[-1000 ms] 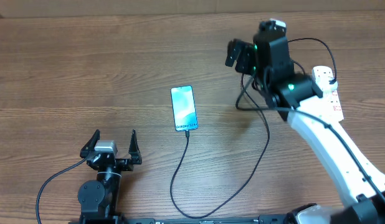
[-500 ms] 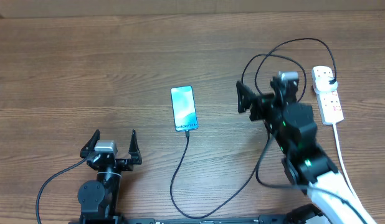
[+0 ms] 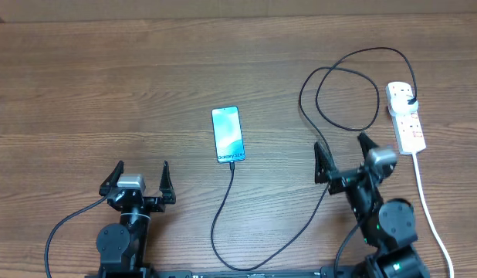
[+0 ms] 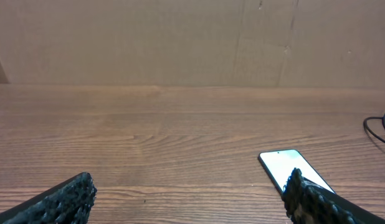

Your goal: Plug charger to phone and switch on socket

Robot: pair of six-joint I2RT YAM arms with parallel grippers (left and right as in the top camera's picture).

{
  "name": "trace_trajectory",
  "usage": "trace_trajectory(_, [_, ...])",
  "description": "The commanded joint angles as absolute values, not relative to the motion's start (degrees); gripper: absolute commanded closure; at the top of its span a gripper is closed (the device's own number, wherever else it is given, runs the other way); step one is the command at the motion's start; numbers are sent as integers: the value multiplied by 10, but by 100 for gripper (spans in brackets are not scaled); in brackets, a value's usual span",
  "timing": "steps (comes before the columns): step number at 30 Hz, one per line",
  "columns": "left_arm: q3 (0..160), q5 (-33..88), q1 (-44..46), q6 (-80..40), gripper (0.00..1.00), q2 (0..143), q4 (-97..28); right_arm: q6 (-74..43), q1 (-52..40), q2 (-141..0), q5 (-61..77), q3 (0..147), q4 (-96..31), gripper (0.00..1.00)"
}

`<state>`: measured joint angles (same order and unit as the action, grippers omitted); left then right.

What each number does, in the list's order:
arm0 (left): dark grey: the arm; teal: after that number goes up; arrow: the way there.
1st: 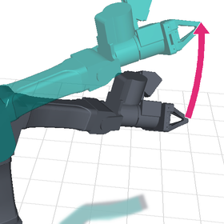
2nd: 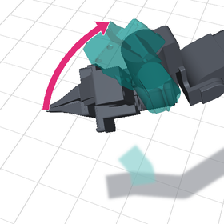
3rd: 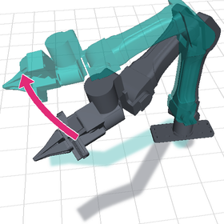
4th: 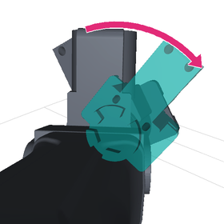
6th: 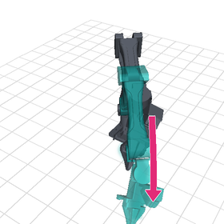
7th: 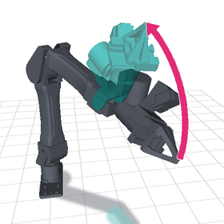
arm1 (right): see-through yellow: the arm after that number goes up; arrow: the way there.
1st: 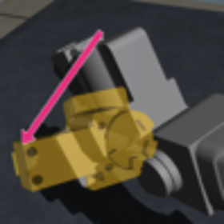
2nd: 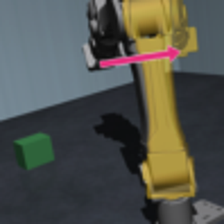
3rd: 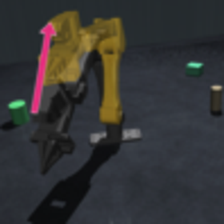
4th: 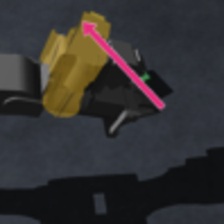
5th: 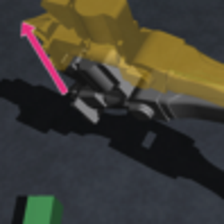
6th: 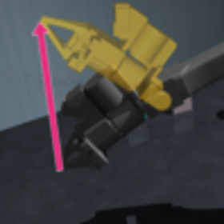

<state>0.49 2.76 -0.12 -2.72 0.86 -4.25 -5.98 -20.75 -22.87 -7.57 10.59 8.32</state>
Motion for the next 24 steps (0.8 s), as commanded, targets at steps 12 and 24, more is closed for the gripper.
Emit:
trace_trajectory(12, [3,25,-5,-13,0,3,-44,-61,-153,-36,-79,4,17,0])
trace_trajectory(24, [3,25,-5,-13,0,3,-44,-61,-129,-2,-78,4,-41,0])
